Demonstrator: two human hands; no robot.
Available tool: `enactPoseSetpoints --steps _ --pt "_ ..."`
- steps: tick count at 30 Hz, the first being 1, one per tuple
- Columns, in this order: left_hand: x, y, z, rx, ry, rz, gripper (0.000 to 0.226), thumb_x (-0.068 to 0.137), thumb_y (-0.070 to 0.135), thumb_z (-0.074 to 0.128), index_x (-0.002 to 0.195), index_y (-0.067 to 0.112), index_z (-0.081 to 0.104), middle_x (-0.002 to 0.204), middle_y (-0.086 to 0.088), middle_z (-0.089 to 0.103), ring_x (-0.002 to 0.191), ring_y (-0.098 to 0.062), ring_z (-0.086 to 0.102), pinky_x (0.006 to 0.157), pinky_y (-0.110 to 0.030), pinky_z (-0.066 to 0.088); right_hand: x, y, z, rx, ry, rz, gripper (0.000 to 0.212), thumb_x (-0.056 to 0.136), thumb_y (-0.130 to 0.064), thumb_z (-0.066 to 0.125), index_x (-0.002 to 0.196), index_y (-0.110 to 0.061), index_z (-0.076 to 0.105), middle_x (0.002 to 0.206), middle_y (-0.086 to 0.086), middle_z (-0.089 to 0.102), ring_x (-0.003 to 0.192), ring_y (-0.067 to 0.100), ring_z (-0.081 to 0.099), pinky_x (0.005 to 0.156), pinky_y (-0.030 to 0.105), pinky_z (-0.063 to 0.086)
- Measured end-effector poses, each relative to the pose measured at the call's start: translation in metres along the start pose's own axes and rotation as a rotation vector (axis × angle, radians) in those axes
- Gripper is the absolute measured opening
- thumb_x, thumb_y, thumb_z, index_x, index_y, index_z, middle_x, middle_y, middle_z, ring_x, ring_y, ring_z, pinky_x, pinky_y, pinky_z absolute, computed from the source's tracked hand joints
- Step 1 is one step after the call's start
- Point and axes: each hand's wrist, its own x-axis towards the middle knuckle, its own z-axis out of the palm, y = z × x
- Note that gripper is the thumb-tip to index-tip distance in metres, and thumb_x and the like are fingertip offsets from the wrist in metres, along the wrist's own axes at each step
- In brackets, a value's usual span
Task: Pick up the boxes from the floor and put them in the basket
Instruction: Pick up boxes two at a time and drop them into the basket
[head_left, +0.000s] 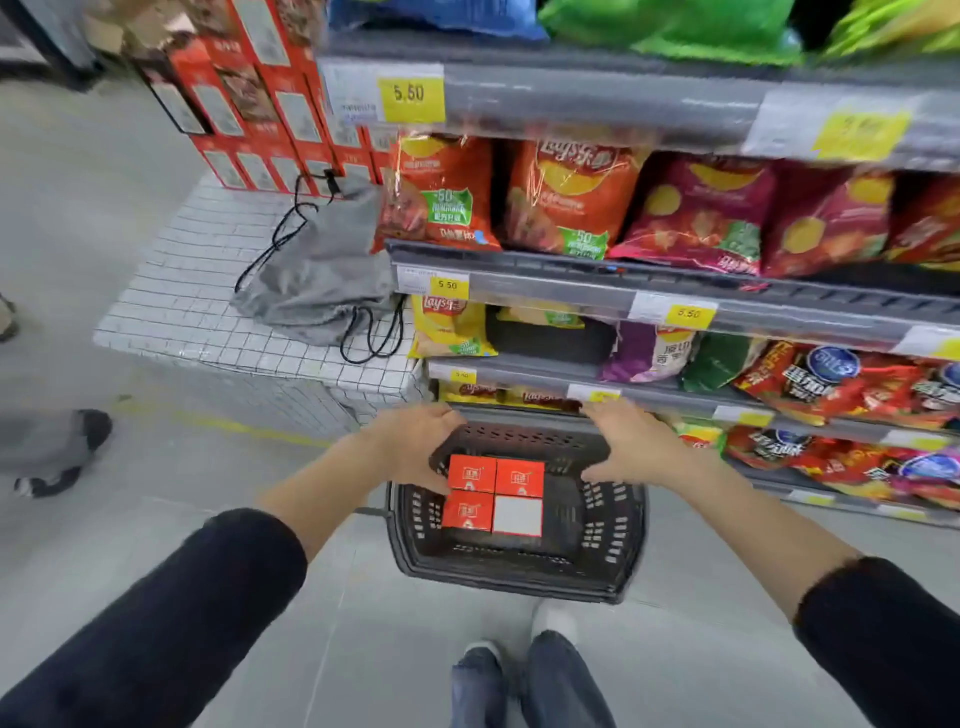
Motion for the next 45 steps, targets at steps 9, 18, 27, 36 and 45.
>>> enactPoseSetpoints --steps 9,18,27,36,45 --pt "-0.079 0.076 -0.097 0.075 0.031 0.153 0.09 0.078 0.054 0.066 0.146 0.012 0.025 0.149 -0.009 0.035 0.135 -0.025 0.035 0.109 -0.035 0.033 -0.172 -0.001 -0.045 0.138 0.229 0.171 0.082 0.065 -0.047 0.076 0.134 -0.017 0.044 0.128 0.009 0.051 0.123 0.029 0.045 0.099 0.038 0.042" --pt "-0.091 0.247 -0.17 0.284 0.032 0.442 0.097 0.071 0.077 0.049 0.141 0.011 0.034 0.143 -0.008 0.042 0.128 -0.023 0.043 0.104 -0.034 0.037 -0.385 0.039 -0.036 0.271 0.427 0.549 0.065 0.074 -0.028 0.075 0.126 -0.001 0.047 0.122 0.019 0.054 0.116 0.034 0.049 0.094 0.036 0.042" --pt "-0.072 0.502 -0.174 0.546 0.065 0.793 0.08 0.084 0.057 0.055 0.145 0.014 0.028 0.148 -0.004 0.036 0.133 -0.021 0.039 0.106 -0.032 0.034 -0.589 0.121 0.041 0.452 0.524 0.999 0.084 0.076 -0.037 0.073 0.142 -0.007 0.031 0.145 0.014 0.039 0.133 0.028 0.039 0.107 0.034 0.034" --pt "-0.049 0.767 -0.147 0.638 0.031 0.983 0.082 0.083 0.058 0.057 0.146 0.015 0.026 0.149 -0.004 0.035 0.134 -0.021 0.037 0.106 -0.035 0.037 -0.758 0.236 0.117 0.594 0.568 1.225 0.085 0.077 -0.038 0.072 0.143 -0.008 0.029 0.15 0.009 0.033 0.137 0.024 0.033 0.111 0.03 0.029" --pt "-0.019 0.956 -0.135 0.693 0.008 1.066 0.077 0.085 0.052 0.059 0.144 0.014 0.028 0.147 -0.007 0.037 0.133 -0.023 0.038 0.104 -0.031 0.034 -0.865 0.356 0.152 0.684 0.629 1.318 0.086 0.077 -0.038 0.071 0.145 -0.008 0.026 0.151 0.009 0.031 0.139 0.022 0.03 0.111 0.029 0.026"
